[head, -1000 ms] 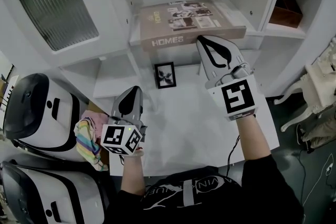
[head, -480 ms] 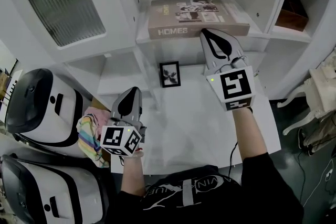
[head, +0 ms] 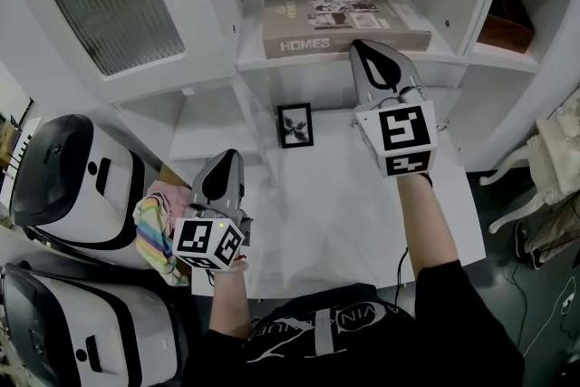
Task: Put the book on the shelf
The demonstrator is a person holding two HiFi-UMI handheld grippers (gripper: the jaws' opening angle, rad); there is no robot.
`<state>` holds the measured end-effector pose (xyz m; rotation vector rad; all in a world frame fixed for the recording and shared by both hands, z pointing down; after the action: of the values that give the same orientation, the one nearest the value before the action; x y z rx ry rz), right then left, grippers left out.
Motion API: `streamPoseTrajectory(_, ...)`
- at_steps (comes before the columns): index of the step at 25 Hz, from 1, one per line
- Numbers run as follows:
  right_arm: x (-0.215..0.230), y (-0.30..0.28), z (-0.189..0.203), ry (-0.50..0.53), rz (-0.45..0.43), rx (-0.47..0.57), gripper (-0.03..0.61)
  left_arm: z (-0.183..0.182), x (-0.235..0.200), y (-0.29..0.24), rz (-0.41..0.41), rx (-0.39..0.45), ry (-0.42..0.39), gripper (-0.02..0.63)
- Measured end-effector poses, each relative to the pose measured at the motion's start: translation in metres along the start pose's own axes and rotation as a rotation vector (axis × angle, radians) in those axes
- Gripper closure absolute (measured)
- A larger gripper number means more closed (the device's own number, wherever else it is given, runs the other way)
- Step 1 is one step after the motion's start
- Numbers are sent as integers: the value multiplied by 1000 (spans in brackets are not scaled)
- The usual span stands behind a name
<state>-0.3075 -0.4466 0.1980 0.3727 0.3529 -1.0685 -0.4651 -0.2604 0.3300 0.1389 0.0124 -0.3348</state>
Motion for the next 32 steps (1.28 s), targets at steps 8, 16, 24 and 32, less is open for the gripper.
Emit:
streamPoseTrajectory(8, 0, -2, 6, -68, 35, -23, 575, 7, 4, 5, 15, -8, 5, 614)
streamPoseTrajectory(16, 0, -9, 6, -84, 31, -42, 575, 13, 5, 9, 21, -17, 10, 614)
streamPoseTrajectory(24, -3, -4, 2, -99, 29, 14, 575, 12, -1, 14, 18, -24, 9, 614)
streamPoseTrajectory(32, -6, 17, 3, -164, -16, 106, 575, 19, 0, 10, 20, -34, 28, 614)
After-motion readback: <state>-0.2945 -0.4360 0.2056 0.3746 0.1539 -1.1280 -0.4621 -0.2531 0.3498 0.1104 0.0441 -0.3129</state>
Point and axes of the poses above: the fingertips, and each gripper's own axes: y backward along the fingers, x to its right, z out of its underside, the point moved 2 cm from there along y, backward along the fingers, and after that the axes turned 13 degrees about -z, right-handed, at the moved point
